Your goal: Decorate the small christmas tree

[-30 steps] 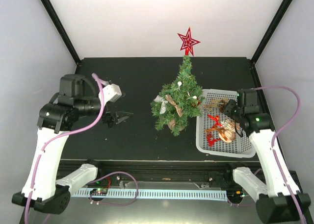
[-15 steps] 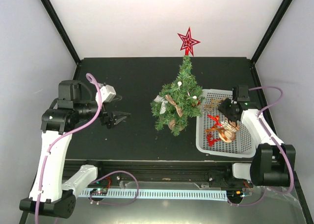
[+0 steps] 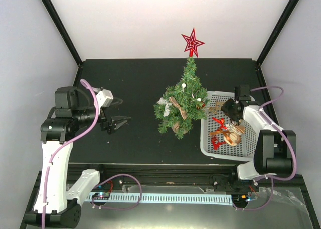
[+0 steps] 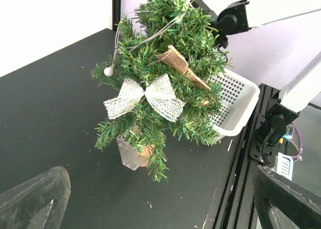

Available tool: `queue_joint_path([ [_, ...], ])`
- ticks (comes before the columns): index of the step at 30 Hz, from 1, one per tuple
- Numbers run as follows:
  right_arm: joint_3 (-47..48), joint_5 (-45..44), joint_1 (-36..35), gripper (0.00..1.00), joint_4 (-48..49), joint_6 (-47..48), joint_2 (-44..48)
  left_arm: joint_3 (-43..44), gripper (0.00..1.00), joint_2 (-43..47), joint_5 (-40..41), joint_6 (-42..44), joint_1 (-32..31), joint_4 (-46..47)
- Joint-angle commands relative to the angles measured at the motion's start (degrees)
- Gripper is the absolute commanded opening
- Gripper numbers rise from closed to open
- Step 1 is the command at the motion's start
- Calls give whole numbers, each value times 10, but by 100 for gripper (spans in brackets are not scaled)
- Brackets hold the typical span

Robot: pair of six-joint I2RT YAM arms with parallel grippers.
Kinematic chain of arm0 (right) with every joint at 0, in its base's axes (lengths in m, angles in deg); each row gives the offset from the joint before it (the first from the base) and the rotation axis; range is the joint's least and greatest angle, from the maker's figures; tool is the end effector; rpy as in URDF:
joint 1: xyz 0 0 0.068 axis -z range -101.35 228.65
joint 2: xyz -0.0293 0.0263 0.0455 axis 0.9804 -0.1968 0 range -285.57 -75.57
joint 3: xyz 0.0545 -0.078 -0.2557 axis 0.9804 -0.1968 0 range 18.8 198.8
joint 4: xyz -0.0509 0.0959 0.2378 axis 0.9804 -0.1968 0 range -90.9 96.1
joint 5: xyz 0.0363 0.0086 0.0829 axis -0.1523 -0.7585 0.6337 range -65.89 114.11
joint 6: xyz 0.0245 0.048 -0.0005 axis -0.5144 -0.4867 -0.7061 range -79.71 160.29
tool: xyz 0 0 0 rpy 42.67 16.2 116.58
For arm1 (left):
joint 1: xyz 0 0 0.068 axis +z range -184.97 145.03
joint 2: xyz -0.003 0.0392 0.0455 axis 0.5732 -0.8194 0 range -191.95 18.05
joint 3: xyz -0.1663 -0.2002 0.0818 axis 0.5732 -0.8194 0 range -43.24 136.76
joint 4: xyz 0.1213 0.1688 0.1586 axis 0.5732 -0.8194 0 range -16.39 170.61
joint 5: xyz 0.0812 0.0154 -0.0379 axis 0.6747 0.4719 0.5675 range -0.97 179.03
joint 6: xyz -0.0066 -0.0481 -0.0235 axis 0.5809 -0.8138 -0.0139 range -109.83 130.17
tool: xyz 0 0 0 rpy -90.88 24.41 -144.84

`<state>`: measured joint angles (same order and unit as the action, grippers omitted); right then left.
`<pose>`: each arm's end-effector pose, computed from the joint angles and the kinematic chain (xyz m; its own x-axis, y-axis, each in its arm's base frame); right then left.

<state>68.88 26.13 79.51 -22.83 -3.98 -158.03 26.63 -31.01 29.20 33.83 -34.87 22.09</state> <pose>0.2770 -0.0029 0.1986 -0.6294 0.7072 -0.3222 0.6109 0.7065 0.3573 0.1275 -0.0306 0.3999 -0.2861 0.2012 -0.9368 0.8711 0.4619 -0.1669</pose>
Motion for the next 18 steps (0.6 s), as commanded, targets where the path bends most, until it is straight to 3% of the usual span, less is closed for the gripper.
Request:
queue_joint_path([
  [1, 0, 65, -6, 44, 54, 19, -31, -5, 99, 7, -24, -11, 10, 17],
  [5, -18, 101, -18, 42, 85, 26, -39, -7, 99, 6, -37, -18, 20, 24],
  [18, -79, 102, -21, 40, 149, -59, -54, -24, 99, 18, -59, -47, 50, 49],
])
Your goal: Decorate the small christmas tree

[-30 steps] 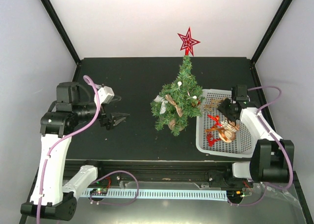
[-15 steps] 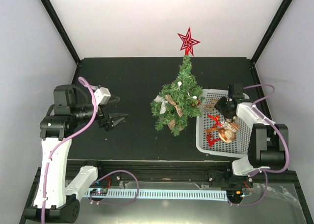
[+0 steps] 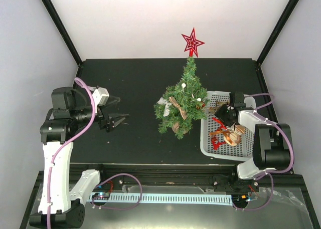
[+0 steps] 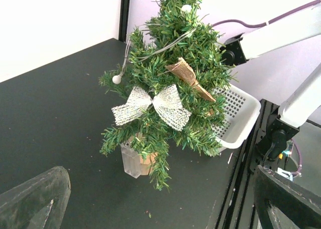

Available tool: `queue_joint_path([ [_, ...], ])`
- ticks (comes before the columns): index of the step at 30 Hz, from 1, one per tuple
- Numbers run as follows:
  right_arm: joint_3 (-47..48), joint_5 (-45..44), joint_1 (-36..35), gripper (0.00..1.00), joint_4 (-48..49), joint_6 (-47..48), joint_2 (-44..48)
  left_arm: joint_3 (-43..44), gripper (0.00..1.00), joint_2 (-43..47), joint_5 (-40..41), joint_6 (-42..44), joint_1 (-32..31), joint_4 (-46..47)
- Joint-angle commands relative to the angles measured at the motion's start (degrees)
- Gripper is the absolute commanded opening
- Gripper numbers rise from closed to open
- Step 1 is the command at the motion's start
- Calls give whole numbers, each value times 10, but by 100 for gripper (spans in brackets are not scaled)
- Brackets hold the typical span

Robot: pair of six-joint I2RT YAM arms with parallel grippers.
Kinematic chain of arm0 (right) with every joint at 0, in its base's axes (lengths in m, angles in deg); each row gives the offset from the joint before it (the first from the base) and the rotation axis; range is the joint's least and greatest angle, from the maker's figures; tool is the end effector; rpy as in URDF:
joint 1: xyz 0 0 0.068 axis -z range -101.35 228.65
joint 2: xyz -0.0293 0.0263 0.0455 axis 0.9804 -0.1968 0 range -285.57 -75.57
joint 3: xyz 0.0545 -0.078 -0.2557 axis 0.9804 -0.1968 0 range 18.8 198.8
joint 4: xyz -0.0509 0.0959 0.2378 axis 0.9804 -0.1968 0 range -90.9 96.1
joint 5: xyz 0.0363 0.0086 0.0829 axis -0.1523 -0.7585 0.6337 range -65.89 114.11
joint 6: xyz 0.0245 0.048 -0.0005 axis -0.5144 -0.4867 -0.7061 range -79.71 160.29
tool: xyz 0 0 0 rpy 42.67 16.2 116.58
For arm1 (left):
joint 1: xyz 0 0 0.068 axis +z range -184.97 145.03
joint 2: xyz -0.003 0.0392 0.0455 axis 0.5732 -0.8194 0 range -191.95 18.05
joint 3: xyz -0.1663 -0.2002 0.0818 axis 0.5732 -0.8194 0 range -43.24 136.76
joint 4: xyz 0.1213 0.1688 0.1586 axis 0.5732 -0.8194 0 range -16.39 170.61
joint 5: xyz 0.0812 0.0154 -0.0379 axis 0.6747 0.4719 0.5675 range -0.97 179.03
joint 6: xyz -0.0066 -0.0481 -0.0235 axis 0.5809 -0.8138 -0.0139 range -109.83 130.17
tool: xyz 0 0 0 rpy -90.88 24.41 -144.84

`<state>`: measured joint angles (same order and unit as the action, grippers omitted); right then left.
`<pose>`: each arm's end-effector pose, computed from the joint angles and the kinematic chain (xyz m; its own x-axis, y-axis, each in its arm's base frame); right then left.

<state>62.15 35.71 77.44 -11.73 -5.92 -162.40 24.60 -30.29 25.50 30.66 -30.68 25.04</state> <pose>0.2765 0.0130 0.1566 -0.6915 0.6927 -0.2049 0.5520 0.6897 0.4687 0.1301 -0.0222 0.3962 -0.3091 0.1333 -0.9417 0.8501 0.4825 -0.2108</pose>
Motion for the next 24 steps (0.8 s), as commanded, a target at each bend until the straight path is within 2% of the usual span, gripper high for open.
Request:
queue_joint_path([
  [1, -11, 4, -1, 40, 38, -43, -13, -5, 99, 11, -23, -16, 9, 20],
  [14, -23, -7, -1, 37, 79, -56, -32, -9, 99, 13, -27, -14, 12, 22],
  [24, -47, -7, -1, 31, 121, -62, -27, -13, 99, 17, -32, -17, 15, 25],
])
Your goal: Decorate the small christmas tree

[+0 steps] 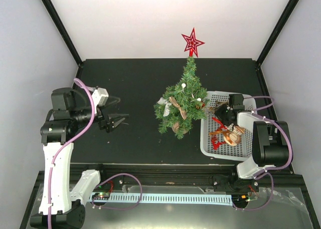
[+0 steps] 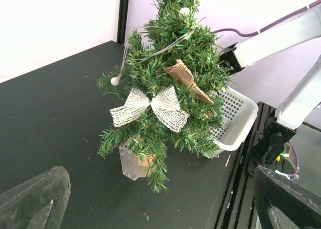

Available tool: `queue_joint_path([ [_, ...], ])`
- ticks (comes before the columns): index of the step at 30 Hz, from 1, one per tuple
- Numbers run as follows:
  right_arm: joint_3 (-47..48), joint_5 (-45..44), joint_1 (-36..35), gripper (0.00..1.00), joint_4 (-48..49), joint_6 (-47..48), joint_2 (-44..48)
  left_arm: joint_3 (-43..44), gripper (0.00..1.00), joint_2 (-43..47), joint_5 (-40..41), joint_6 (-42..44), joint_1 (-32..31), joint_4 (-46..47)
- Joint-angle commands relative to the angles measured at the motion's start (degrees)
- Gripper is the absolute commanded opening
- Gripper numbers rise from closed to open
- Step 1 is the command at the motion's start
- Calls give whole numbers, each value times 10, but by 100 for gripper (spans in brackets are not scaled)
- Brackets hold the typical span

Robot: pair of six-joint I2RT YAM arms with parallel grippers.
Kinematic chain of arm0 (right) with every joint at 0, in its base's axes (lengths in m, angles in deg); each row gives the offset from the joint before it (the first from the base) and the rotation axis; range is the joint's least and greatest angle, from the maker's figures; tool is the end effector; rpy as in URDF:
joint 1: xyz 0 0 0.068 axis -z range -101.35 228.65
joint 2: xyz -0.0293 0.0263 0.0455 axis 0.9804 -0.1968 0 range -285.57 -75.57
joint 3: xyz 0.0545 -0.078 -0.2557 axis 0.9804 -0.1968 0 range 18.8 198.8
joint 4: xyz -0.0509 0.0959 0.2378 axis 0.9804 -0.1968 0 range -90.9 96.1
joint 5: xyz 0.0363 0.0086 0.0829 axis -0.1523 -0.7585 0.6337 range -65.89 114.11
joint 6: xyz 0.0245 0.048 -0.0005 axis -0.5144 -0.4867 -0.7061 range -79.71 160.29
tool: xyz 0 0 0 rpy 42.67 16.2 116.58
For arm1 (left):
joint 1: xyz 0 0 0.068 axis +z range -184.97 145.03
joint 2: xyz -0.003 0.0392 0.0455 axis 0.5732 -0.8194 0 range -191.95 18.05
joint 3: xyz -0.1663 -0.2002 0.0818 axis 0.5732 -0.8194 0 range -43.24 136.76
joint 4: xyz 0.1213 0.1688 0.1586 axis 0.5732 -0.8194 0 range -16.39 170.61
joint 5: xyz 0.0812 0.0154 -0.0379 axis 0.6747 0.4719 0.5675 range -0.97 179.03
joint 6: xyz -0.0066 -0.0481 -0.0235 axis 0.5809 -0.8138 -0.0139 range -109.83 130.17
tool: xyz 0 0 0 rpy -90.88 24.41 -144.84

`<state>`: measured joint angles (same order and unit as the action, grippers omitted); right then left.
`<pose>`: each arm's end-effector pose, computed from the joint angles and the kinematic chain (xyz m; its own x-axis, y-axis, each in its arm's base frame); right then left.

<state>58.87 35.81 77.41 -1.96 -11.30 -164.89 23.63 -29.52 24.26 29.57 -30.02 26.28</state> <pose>0.2808 0.0133 0.1395 -0.6251 0.7540 -0.2019 0.5781 0.6210 0.5293 0.1286 -0.0212 0.3948 -0.3065 0.1156 -0.9448 0.8513 0.4774 -0.2178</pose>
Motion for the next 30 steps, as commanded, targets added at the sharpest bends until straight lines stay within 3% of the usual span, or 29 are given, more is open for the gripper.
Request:
queue_joint_path([
  [1, -15, -9, 0, 31, 27, -8, 0, -5, 99, 10, -21, -6, 9, 13],
  [9, -25, -23, -1, 26, 44, -4, 3, -10, 99, 18, -29, -10, 15, 17],
  [20, -33, -39, -1, 10, 58, 5, 24, -17, 99, 24, -35, -12, 20, 20],
  [30, -36, -62, 0, 7, 32, 23, 81, -22, 99, 28, -39, -17, 25, 26],
])
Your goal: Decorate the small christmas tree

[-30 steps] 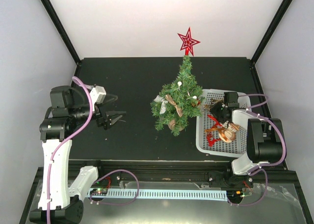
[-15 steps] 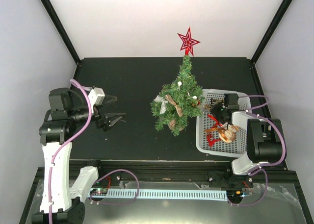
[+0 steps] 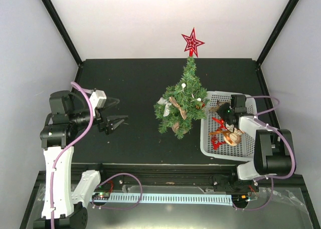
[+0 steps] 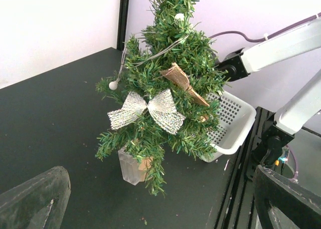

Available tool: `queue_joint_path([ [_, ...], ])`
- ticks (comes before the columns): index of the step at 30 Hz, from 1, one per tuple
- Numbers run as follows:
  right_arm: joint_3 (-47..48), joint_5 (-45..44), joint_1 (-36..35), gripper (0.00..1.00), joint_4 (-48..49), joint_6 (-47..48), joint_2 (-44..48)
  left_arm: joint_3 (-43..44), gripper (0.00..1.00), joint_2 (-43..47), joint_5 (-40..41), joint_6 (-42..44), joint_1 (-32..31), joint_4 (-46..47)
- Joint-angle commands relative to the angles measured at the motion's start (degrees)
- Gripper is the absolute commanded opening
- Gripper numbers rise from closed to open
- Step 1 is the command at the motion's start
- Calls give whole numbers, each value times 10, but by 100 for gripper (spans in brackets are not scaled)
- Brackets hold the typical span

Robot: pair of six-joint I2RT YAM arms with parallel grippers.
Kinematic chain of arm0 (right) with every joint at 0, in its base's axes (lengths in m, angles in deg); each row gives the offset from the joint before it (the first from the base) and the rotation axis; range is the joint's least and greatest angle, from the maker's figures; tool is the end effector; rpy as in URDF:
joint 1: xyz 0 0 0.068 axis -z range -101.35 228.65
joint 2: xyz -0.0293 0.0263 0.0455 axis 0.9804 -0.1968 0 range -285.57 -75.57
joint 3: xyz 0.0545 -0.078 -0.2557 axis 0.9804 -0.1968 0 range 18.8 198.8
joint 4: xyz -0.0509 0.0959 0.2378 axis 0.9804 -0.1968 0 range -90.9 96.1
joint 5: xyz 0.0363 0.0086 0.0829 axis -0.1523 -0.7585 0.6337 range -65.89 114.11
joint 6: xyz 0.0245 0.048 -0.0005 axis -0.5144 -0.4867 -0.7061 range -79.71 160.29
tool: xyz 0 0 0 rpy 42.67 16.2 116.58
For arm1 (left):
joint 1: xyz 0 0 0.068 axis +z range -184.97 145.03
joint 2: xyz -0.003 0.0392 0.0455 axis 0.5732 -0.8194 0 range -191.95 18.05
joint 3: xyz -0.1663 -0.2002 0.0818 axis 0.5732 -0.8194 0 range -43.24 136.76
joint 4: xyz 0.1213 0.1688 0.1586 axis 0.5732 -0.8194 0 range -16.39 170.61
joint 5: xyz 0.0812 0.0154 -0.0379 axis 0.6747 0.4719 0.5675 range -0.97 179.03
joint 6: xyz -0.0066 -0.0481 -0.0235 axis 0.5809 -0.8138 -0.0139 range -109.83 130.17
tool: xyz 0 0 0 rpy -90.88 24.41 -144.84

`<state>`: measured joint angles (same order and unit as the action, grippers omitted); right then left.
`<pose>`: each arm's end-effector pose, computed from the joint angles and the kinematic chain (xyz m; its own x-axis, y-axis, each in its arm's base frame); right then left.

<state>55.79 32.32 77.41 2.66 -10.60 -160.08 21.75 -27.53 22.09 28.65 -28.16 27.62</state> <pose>0.2731 0.0110 0.1514 -0.5762 0.7557 -0.3113 0.5323 0.6360 0.5587 0.1227 -0.0184 0.3915 -0.2943 0.0899 -0.9515 0.8519 0.4759 -0.2186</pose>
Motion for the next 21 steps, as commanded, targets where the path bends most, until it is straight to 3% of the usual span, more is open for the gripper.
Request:
queue_joint_path([
  [1, -7, -29, -1, 7, -17, 18, 42, -5, 99, 9, -16, -9, 7, 15],
  [11, 4, -48, -1, 6, -89, 43, 160, -8, 99, 15, -13, -20, 9, 25],
  [21, 44, -68, -2, 1, -233, 91, 325, 19, 99, -2, -6, -8, 4, -14],
])
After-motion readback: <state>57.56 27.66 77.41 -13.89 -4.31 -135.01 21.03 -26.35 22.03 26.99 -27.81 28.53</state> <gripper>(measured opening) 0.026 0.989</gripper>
